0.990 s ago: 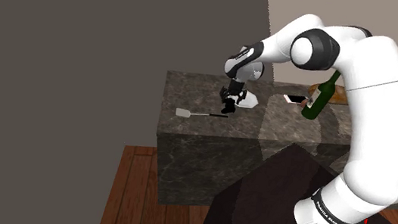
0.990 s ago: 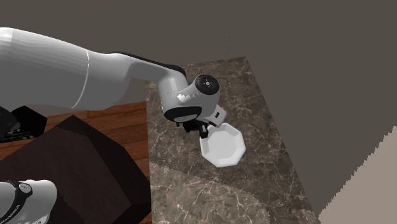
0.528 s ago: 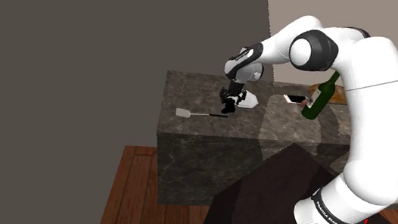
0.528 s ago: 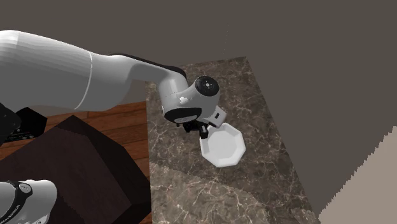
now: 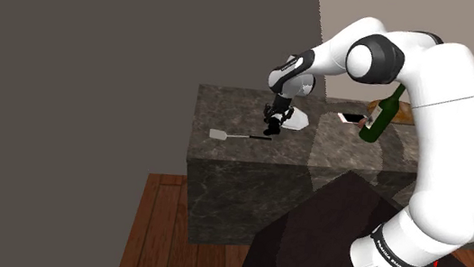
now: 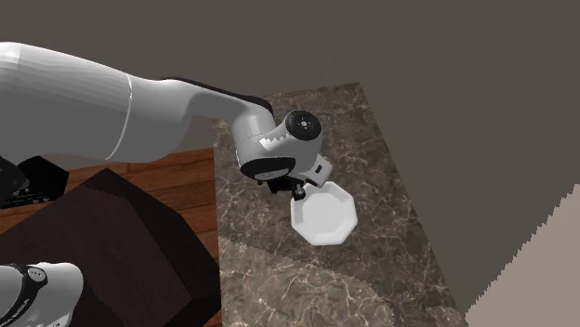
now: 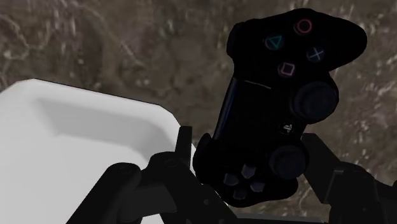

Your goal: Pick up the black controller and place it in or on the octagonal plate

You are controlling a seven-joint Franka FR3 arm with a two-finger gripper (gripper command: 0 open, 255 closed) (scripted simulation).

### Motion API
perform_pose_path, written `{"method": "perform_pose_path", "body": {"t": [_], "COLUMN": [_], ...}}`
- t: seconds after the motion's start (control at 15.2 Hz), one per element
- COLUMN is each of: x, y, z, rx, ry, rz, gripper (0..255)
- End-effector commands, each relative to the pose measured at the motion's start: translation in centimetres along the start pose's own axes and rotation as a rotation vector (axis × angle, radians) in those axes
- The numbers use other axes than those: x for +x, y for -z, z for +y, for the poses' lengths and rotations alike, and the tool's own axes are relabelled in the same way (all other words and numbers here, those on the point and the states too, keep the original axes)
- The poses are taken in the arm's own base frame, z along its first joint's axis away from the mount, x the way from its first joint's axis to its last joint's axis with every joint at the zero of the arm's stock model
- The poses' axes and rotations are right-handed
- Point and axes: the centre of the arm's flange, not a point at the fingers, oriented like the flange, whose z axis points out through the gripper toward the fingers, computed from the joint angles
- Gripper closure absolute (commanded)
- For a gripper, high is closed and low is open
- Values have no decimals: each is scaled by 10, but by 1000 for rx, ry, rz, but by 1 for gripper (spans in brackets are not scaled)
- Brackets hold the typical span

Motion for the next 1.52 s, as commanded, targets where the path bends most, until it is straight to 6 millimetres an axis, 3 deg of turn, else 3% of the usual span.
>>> {"method": "perform_pose_path", "body": {"t": [0.0,0.13,1.25,1.45], "x": [-3,-2,-5,20], "y": [-7,-8,77,78], "z": [-1,-4,-9,22], "rx": [0,0,0,0], "ry": [2,2,2,2], "rz": [-13,-13,-13,-13], "gripper": [255,255,255,255]}}
